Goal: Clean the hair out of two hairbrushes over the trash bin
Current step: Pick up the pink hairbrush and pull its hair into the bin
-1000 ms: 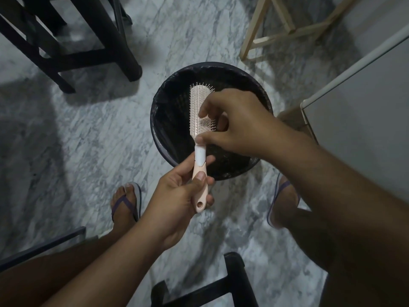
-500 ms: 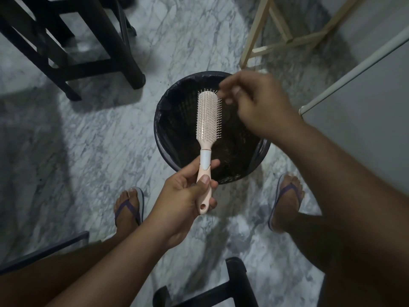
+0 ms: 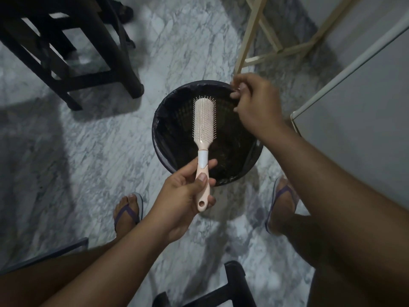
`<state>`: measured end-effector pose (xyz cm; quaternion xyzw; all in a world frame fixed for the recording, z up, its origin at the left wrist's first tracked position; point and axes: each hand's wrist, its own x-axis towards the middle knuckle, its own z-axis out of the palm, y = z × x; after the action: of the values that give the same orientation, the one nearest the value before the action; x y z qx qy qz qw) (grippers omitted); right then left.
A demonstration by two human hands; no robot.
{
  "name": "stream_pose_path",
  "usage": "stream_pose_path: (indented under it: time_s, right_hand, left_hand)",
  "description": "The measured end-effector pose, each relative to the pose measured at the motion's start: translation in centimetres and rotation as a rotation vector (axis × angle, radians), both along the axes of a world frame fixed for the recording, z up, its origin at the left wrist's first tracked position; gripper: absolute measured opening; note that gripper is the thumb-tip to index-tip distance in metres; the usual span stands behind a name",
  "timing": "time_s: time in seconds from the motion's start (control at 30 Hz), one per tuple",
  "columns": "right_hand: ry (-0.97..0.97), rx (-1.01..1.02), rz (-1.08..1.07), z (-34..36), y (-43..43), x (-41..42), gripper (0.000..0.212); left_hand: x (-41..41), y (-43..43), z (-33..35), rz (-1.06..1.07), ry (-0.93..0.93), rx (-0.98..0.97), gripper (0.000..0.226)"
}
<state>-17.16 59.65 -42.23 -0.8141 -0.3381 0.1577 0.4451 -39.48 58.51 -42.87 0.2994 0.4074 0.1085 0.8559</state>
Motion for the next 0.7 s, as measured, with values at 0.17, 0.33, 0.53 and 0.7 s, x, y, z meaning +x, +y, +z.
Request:
stream_pose_path:
  time_s: [0.17,0.33,0.53,0.7]
  right_hand:
    - [0.373,-0.097,0.070,-0.1,-0.7,-2.3,0.075]
    - [0.361,-0.012,0.185,0.9,-2.4,-5.5,0.032]
    - [0.335,0.031,0.085,2.4,-3.0,-6.4,0.031]
    - [0.348,-0.020,0.071,1.4,-3.0,-7.4,0.032]
  left_hand:
    - [0.2,0.6,0.8,0.022,-0.024,-0.085,0.040]
    - [-0.1,0.0,2.2,0.020,-0.036,-0.056,0.039]
    - [0.2,-1.0,3.0,-0.011,0.023,0.042,0.037]
    - [-0.4,-0.9,1.9,-0.017,0.107,0.021,0.036]
